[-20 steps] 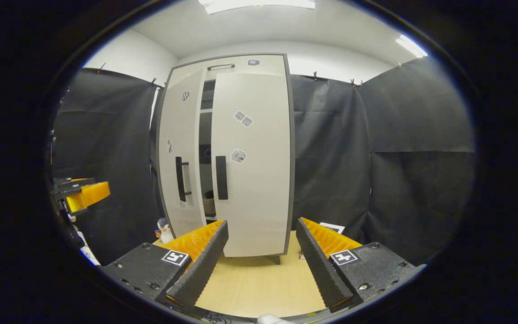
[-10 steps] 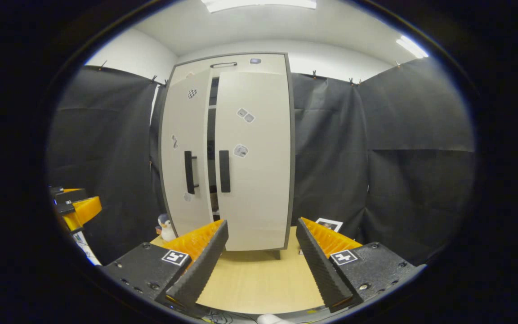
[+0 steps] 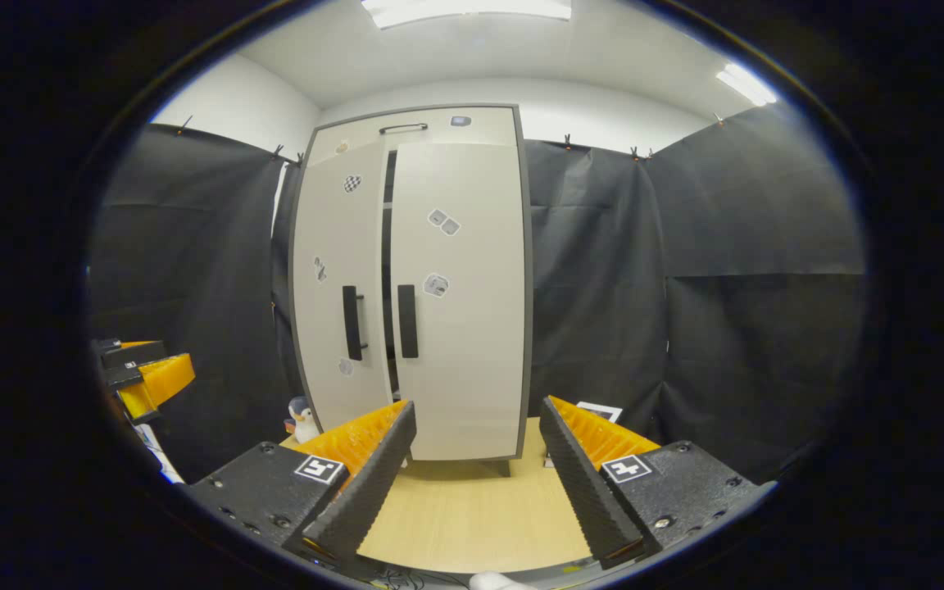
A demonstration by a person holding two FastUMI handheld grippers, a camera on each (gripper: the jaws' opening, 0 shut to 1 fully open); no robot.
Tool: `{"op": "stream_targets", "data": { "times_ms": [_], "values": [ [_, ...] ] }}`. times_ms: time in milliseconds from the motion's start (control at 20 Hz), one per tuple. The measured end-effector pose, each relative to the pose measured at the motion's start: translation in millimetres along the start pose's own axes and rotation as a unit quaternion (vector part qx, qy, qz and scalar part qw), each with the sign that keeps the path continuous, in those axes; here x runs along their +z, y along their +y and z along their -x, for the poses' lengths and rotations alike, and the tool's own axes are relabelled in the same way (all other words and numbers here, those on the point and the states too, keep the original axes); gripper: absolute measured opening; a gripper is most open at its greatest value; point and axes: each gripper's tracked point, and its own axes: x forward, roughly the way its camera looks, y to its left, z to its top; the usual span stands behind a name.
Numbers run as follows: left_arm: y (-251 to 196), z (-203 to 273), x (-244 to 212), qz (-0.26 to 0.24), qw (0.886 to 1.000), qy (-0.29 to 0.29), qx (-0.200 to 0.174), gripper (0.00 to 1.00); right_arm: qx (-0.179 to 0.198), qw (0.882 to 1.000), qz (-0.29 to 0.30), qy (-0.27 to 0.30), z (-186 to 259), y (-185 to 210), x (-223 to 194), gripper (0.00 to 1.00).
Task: Grab one shoe with the right hand and put it into the shoe cabinet, grab the other shoe with the left hand and put it into the shoe cabinet; then close the right door with the right hand and the left door with the left hand.
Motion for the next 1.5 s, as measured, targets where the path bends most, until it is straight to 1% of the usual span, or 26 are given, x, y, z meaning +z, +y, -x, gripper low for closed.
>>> {"op": "stream_targets", "data": {
  "times_ms": [50,100,400,950,1500],
  "values": [
    [-1.2,-0.5,2.5,0.0,1.0,-0.004,-0.001,1.0,-0.001,1.0,0.001,-0.001,1.1,-0.5,0.5,0.99],
    [-2.6,-0.3,3.5,0.0,1.0,-0.005,-0.002,0.96,-0.003,1.0,0.002,-0.003,2.3,-1.9,0.8,0.99],
    [-7.9,-1.0,2.4,0.003,1.0,-0.003,-0.007,0.96,-0.002,1.0,0.004,-0.013,7.3,-4.1,7.4,0.99],
    [-14.3,-8.5,-0.8,0.0,1.0,0.004,-0.012,0.96,-0.001,1.0,0.008,-0.003,3.2,-7.3,1.4,0.99],
    [-13.3,-17.8,-4.3,-0.005,1.0,0.009,-0.013,0.96,0.007,1.0,0.006,0.006,-12.2,1.4,-7.2,0.99]
  ]
}}
